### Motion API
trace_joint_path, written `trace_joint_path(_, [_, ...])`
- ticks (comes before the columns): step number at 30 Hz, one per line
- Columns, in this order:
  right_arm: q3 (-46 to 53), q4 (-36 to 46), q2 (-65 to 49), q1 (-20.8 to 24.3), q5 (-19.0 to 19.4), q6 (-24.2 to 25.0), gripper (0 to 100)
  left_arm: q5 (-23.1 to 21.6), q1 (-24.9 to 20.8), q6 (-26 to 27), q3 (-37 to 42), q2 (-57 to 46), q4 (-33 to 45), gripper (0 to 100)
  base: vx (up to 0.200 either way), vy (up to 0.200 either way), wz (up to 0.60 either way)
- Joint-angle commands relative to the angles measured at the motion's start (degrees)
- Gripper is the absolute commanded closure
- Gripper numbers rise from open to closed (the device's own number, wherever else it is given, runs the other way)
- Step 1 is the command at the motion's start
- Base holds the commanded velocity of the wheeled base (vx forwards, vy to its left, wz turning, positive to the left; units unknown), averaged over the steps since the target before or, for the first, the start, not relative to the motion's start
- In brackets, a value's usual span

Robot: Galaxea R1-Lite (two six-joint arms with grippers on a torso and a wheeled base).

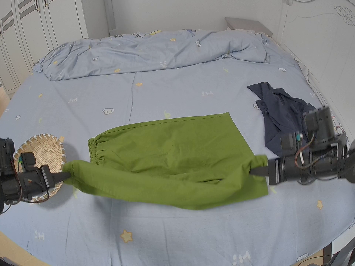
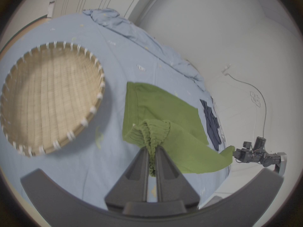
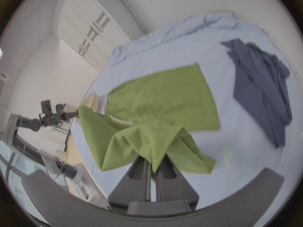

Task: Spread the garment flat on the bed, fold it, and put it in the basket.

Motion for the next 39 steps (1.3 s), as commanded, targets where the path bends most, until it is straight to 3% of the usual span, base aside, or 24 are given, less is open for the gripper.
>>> trace_joint_path(1, [-18.3, 5.1, 6.6, -3.5, -4.0, -0.1, 100, 5.4, -2.2, -4.4, -12.9, 6.3, 1.9, 100, 0.0, 0.0, 0.0])
trace_joint_path(4, [-23.9, 5.2, 10.0, -3.7, -7.5, -0.1, 100, 5.4, -2.3, -4.4, -16.9, 9.3, 2.0, 100, 0.0, 0.0, 0.0])
trace_joint_path(16, [-38.2, 9.3, 17.8, -6.2, -7.6, -0.2, 100, 5.5, -2.2, -3.8, -32.0, 20.7, 10.2, 100, 0.0, 0.0, 0.0])
trace_joint_path(39, [-33.4, 11.3, 19.6, -8.1, -7.7, 0.0, 100, 5.5, -3.3, -1.7, -33.0, 26.6, 10.3, 100, 0.0, 0.0, 0.0])
